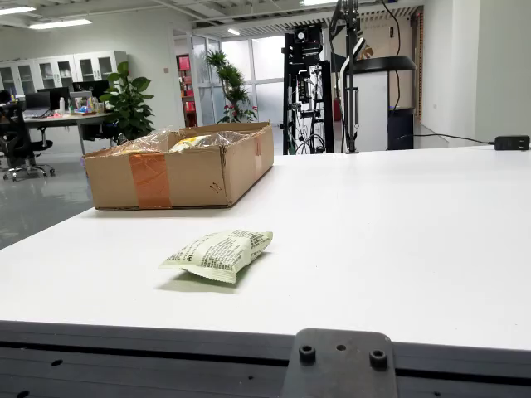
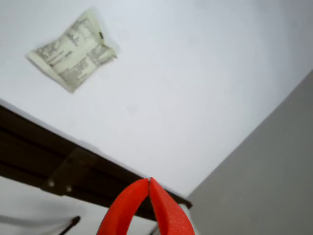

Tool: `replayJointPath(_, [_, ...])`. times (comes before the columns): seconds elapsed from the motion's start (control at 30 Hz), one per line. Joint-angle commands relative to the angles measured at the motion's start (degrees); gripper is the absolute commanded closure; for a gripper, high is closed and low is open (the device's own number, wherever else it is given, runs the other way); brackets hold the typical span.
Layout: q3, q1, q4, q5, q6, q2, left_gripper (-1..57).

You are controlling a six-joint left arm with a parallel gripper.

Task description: Grasp a snack and put it in the bin.

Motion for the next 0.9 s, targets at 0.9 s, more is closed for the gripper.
replayJointPath(0.9, [5.76, -0.31, -0.04, 0.57, -0.10, -4.43, 56.5])
